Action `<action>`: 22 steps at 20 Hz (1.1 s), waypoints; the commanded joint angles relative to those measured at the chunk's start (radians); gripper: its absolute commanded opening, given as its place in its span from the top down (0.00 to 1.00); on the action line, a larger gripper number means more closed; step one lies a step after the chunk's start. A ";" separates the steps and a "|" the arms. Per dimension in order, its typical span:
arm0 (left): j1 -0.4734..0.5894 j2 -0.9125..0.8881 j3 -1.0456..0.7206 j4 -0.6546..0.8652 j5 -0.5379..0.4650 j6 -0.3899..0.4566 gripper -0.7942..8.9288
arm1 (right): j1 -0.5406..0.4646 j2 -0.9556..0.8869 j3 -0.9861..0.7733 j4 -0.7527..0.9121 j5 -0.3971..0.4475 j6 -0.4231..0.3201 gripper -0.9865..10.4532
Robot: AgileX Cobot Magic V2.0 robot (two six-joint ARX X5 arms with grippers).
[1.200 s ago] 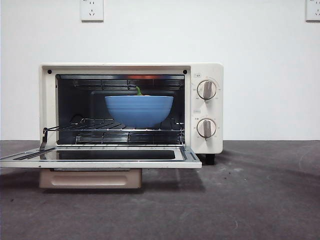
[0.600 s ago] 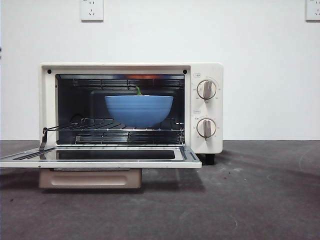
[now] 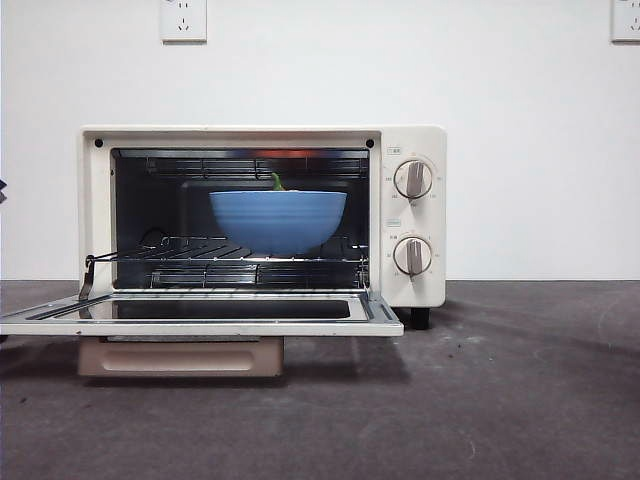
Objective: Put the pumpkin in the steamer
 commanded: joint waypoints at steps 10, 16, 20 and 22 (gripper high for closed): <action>0.003 0.101 0.006 0.046 0.198 0.013 0.90 | 0.011 0.004 0.003 0.008 0.007 -0.008 0.79; 0.003 0.101 0.006 0.093 0.318 -0.042 0.90 | 0.011 0.004 0.003 0.011 0.007 -0.007 0.79; 0.011 0.101 0.009 0.196 0.386 -0.133 0.90 | 0.011 0.004 0.003 0.011 0.007 -0.002 0.79; 0.022 0.101 0.017 0.253 0.402 -0.184 0.90 | 0.011 0.004 0.003 0.010 0.007 0.004 0.79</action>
